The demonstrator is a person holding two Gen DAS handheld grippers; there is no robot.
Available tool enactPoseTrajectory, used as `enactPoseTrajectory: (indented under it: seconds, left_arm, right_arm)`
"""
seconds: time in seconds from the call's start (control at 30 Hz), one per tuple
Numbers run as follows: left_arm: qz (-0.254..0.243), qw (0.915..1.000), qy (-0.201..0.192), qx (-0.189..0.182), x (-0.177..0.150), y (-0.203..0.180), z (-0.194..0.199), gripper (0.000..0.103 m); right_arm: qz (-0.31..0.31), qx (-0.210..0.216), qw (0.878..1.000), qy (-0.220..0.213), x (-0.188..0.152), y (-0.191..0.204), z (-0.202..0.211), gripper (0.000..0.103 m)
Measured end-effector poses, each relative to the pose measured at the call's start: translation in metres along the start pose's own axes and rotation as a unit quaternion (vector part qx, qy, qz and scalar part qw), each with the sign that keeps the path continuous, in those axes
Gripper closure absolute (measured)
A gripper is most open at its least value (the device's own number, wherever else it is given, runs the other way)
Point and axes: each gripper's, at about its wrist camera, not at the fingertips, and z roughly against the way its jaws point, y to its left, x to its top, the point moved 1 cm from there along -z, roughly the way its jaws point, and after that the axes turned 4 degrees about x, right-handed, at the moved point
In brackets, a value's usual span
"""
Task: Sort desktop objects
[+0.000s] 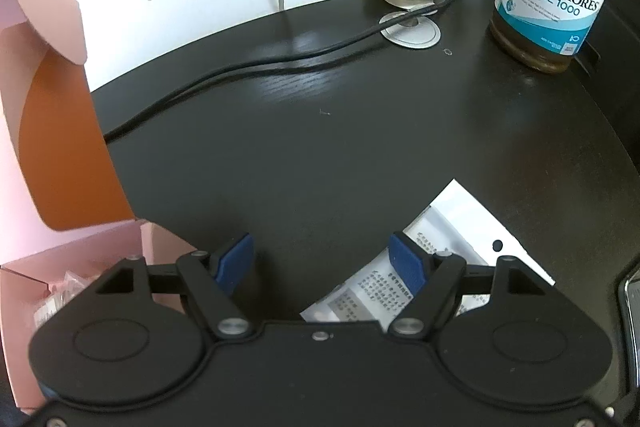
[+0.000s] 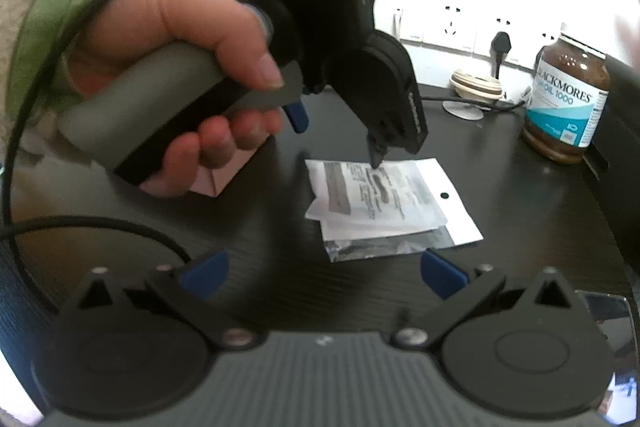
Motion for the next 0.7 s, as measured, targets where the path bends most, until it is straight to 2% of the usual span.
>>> enactPoseTrajectory:
  seconds: [0.37,0.7]
  left_arm:
    - [-0.003,0.9999,0.008,-0.007,-0.009,0.003,0.006,0.027]
    - [-0.014,0.9999,0.008,-0.003,-0.014,-0.001,0.008,0.027]
  right_arm:
    - [-0.008,0.008,1.000,0.015,0.004,-0.002,-0.010,0.001]
    - [-0.001,0.033,0.998,0.052,0.006,-0.003,-0.028,0.001]
